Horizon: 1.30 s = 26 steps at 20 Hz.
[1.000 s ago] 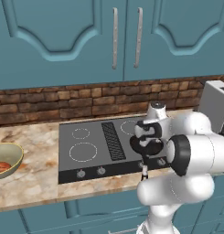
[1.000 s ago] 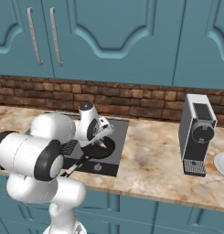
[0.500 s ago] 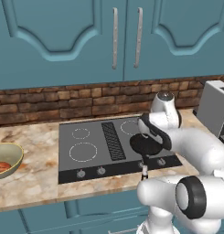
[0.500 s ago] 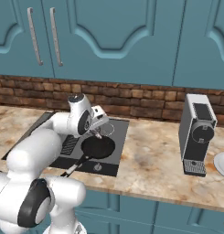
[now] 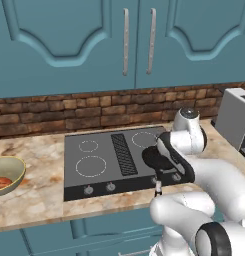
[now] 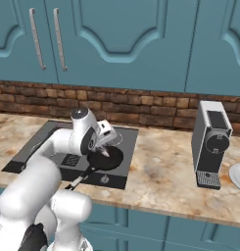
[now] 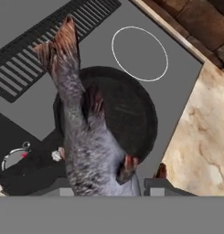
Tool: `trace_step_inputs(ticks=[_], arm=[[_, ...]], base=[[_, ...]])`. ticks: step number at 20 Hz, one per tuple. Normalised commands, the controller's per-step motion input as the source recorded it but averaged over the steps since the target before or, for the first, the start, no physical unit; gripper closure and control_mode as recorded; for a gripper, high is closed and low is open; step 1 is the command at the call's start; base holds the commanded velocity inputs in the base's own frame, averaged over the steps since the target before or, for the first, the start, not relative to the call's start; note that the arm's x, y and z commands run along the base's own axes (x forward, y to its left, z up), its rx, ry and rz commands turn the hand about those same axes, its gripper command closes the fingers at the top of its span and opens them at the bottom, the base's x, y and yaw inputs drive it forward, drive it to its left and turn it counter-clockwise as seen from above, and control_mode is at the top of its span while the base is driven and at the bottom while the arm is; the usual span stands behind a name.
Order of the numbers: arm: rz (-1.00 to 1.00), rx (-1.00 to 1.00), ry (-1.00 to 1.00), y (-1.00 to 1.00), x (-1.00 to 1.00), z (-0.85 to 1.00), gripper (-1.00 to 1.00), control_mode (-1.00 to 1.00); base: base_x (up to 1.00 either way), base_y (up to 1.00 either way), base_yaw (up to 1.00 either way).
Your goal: Place the fish on the plate and place the sweet potato on the same plate.
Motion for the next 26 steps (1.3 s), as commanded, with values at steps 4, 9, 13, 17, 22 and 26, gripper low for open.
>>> trace_step_inputs(ticks=[4, 9, 13, 17, 22, 26], arm=[[0.0, 0.0, 0.0, -0.13, -0.14, 0.0, 1.0, 1.0], [0.0, 0.0, 0.0, 0.0, 0.0, 0.0, 1.0, 1.0], [0.0, 0.0, 0.0, 0.0, 0.0, 0.0, 1.0, 1.0], [0.0, 0.0, 0.0, 0.0, 0.0, 0.0, 1.0, 1.0], [0.0, 0.0, 0.0, 0.0, 0.0, 0.0, 1.0, 1.0], [0.0, 0.0, 0.0, 0.0, 0.0, 0.0, 1.0, 1.0]], base=[[-0.16, -0.58, -0.05], [0.0, -1.0, -0.08], [0.0, -1.0, -0.04], [0.0, -1.0, -0.02], [0.1, -1.0, -0.01], [0.44, -0.53, 0.04]])
